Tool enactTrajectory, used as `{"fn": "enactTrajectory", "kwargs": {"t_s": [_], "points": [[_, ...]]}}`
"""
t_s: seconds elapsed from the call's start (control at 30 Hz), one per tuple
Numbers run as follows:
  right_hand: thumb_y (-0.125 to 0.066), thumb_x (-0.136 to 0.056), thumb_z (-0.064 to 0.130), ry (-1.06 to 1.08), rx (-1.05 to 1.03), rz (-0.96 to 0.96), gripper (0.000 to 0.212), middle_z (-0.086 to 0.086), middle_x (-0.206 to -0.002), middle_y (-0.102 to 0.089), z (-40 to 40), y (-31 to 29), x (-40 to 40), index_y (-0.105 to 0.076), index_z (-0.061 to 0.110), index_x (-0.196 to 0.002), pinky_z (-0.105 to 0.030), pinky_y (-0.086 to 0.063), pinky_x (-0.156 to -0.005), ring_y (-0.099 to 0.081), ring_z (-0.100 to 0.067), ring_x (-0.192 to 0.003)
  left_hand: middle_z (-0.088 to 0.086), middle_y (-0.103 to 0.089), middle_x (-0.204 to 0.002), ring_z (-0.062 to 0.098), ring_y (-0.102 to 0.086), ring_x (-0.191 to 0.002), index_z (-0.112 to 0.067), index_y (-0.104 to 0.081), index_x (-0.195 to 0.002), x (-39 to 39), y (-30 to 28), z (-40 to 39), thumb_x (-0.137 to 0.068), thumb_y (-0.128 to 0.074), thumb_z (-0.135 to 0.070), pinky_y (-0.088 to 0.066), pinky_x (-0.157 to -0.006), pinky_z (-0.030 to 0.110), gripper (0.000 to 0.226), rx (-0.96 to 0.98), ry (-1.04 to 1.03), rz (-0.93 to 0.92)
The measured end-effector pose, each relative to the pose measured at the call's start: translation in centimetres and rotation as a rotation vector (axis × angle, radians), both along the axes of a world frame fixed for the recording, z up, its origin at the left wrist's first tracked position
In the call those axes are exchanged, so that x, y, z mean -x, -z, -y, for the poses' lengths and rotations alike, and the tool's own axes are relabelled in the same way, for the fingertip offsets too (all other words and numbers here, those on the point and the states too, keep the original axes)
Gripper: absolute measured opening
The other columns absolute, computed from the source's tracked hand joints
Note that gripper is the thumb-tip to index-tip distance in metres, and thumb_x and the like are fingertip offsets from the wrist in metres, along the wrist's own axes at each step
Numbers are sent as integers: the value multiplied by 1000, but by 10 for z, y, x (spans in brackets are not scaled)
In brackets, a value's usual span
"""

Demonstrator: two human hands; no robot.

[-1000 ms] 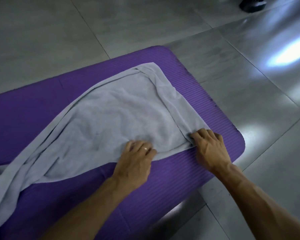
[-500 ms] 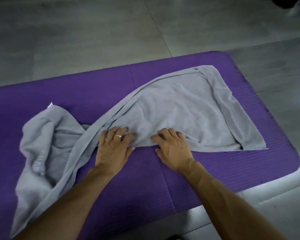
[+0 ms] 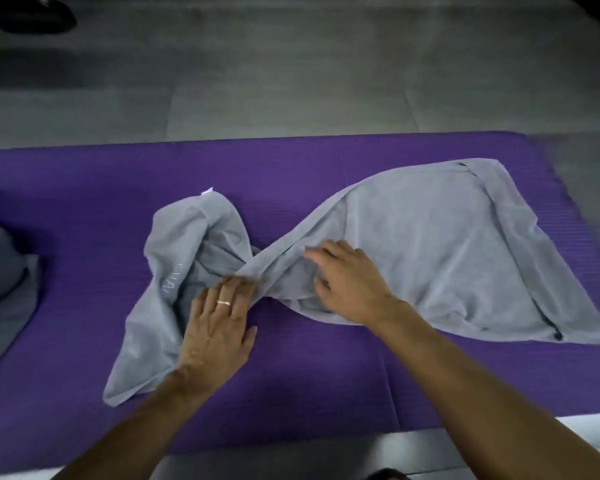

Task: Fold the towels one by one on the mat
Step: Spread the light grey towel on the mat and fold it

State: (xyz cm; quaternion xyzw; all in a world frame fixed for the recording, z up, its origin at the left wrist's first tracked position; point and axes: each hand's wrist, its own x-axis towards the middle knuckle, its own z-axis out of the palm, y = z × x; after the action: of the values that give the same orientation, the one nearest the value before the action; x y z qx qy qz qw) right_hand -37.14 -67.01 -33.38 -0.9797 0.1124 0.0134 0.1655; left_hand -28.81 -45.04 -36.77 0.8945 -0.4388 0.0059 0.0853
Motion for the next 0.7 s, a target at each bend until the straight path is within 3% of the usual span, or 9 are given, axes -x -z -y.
{"fn": "enactTrajectory", "kwargs": {"t_s": [0.1,0.17,0.27,0.33,0.37,0.47,0.57,0.63,0.7], "points": [[-59,-87,31,-208,16,-86,58,-2,-149,-37,-37,13,-46,-43,26,-142,-43,-27,-111,-32,-23,-138,13,-60,-115,32,-55,-109,-5,-58,-120,-8,9,-45,-59,-84,-29,-44,-94,47,71,-66,-154,-26],[-57,-90,40,-316,100,-138,51,-1,-150,-35,-52,23,-61,-48,28,-138,-41,-18,-113,-27,-22,-141,9,-65,-102,30,-60,-100,-8,-63,-111,-13,12,-66,-64,-79,-18,-43,-95,46,50,-74,-153,6],[-51,-95,29,-252,-8,-44,21,2,-117,-60,-51,15,-73,-63,23,-111,-37,-29,-104,-53,-20,-115,4,-69,-76,27,-67,-71,-15,-61,-100,-31,-5,-74,-71,-57,-7,-47,-79,39,30,31,-121,17],[-49,-96,23,-89,-192,11,15,-2,-94,-68,-36,-1,-84,-63,18,-98,-39,-43,-84,-62,-27,-93,4,-69,-74,30,-65,-60,-15,-59,-101,-55,-36,-56,-76,-64,-6,-50,-59,35,28,70,-141,-61],[-49,-95,23,17,-217,53,15,-6,-89,-69,-24,-7,-92,-63,16,-94,-40,-45,-77,-63,-32,-89,3,-69,-81,31,-66,-65,-16,-59,-107,-70,-52,-42,-77,-67,-9,-50,-58,35,31,60,-148,-97],[-50,-96,26,363,-91,68,20,-18,-96,-68,28,-22,-110,-59,11,-87,-40,-45,-74,-61,-39,-93,-2,-66,-109,24,-65,-93,-23,-50,-126,-120,-81,6,-83,-60,-24,-49,-75,35,44,-78,-103,-114],[-50,-94,30,588,4,-186,19,-20,-110,-63,71,-20,-113,-56,13,-92,-39,-46,-81,-58,-40,-102,0,-62,-116,22,-60,-101,-20,-52,-126,-153,-83,40,-92,-53,-34,-45,-77,32,38,-55,-135,-329],[-57,-89,30,565,93,-309,33,-16,-124,-55,74,-14,-116,-55,15,-118,-41,-44,-91,-51,-37,-115,3,-58,-124,22,-56,-109,-17,-52,-129,-163,-66,41,-97,-47,-29,-44,-83,31,34,120,-212,-528],[-62,-84,26,311,122,-202,61,-10,-140,-43,56,-7,-125,-40,22,-141,-44,-39,-100,-40,-33,-128,3,-46,-141,23,-43,-130,-20,-42,-141,-168,-46,29,-94,-49,-12,-42,-99,34,48,156,-212,-553]]}}
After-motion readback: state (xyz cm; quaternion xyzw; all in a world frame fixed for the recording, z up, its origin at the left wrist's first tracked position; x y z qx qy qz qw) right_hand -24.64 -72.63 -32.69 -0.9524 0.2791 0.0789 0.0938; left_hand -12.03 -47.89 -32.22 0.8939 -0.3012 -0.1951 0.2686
